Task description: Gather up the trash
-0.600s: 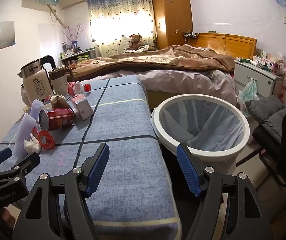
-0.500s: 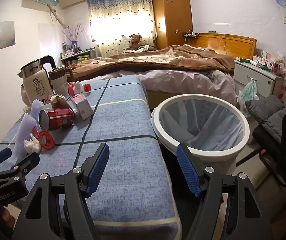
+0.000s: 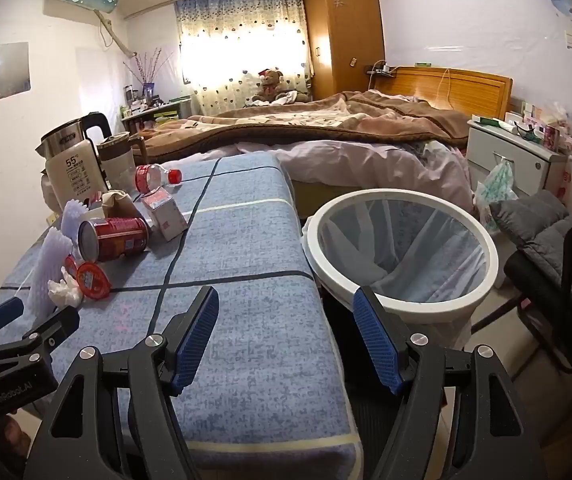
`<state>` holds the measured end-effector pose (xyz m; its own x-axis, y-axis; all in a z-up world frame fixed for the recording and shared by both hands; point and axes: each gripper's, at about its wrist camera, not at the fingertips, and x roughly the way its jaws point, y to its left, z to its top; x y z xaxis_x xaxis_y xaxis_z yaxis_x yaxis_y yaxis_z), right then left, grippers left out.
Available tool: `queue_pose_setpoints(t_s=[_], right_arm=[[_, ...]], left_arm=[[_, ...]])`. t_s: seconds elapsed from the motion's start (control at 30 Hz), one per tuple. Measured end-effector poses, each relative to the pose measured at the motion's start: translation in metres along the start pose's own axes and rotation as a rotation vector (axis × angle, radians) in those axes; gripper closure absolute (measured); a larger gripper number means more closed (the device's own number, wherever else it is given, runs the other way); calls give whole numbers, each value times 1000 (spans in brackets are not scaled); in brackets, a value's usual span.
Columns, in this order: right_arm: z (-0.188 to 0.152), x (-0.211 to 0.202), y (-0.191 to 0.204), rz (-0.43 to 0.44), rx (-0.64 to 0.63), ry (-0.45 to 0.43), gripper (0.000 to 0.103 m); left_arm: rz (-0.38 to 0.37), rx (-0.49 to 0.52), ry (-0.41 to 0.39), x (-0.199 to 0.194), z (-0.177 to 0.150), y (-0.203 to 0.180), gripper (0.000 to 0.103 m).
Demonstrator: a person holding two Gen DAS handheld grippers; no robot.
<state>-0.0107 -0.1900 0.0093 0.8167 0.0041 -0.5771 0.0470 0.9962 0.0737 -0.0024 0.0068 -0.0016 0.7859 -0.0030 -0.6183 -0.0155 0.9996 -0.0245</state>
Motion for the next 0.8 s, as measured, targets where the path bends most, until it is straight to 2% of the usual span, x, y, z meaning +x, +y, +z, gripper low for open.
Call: queue_pose_setpoints(t_s=[0.8], right_arm=[[1,-2,-1,-1,-1,-5,33]], left_arm=[[3,-1,2,-1,2,-1,1]])
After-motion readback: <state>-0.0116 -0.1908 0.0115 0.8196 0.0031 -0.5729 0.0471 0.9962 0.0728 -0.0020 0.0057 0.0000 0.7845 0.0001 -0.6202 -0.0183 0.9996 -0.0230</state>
